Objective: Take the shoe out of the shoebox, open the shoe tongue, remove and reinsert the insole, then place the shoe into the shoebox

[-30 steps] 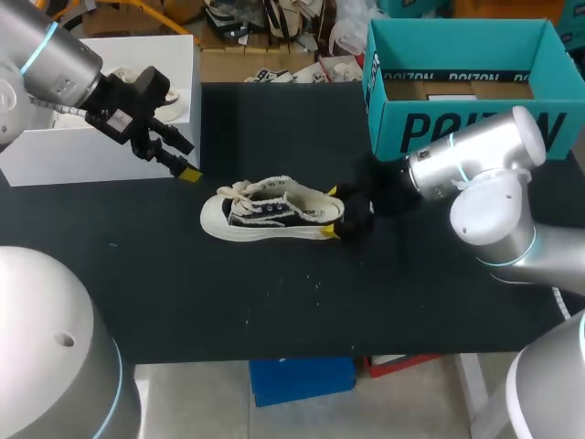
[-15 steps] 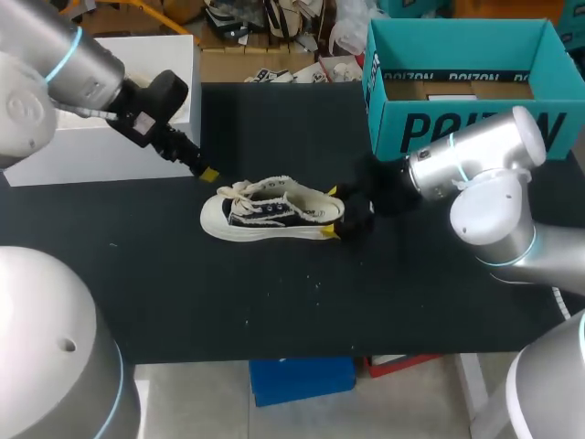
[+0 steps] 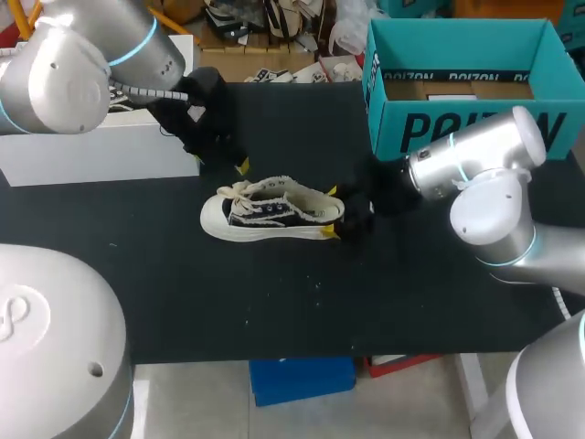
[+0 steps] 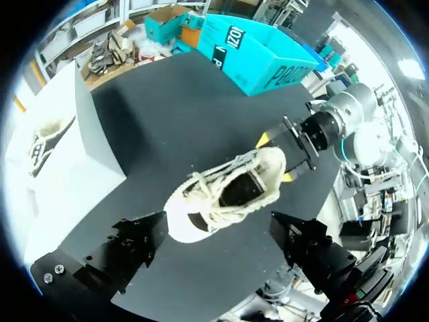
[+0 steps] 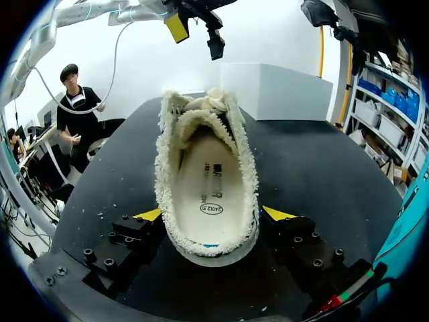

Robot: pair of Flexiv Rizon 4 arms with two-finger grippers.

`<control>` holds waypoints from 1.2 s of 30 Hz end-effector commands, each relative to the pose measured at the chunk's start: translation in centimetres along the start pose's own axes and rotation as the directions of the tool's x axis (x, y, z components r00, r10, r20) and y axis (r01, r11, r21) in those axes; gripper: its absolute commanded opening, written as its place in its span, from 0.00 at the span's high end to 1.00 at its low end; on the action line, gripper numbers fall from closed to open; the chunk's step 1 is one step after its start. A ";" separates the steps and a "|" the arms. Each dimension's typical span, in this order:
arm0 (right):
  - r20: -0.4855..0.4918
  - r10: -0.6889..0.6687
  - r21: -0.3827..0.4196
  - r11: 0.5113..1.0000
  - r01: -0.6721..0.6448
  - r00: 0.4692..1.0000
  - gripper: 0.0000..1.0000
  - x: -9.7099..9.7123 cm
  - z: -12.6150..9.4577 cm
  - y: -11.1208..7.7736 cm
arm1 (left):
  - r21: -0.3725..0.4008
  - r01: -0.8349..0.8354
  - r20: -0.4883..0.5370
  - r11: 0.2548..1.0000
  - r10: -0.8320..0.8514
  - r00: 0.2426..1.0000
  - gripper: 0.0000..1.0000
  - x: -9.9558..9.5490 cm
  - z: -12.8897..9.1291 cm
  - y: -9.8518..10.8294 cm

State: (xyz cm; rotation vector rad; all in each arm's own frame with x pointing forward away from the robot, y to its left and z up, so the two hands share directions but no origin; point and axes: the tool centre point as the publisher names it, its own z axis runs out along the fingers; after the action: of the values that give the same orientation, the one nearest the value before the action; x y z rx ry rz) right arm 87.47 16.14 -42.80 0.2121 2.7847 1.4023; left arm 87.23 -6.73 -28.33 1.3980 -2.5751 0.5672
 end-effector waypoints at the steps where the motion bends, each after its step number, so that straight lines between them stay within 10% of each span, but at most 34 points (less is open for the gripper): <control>1: 0.001 0.001 0.003 1.000 -0.001 1.000 1.00 0.0 0.1 0.0 | -0.090 0.167 0.127 0.982 -0.155 0.980 0.00 0.4 -0.2 -0.4; 9: 0.001 0.001 0.003 1.000 -0.001 1.000 1.00 0.0 0.1 0.0 | -0.240 0.345 0.241 0.907 -0.289 0.927 0.00 2.7 1.7 -2.8; 25: 0.001 0.001 0.003 1.000 -0.001 1.000 1.00 0.0 0.1 0.0 | -0.226 0.333 0.251 0.915 -0.275 0.928 0.00 3.5 1.6 -3.0; 36: 0.001 0.001 0.003 1.000 -0.001 1.000 1.00 0.0 0.1 0.0 | -0.205 0.445 0.534 0.871 -0.281 0.797 0.00 6.4 4.8 -4.6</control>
State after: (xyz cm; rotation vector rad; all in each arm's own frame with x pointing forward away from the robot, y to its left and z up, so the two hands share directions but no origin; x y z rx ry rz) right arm 87.47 16.14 -42.81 0.2121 2.7847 1.4026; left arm 86.86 -13.56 -29.18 2.0053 -2.3883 -0.1226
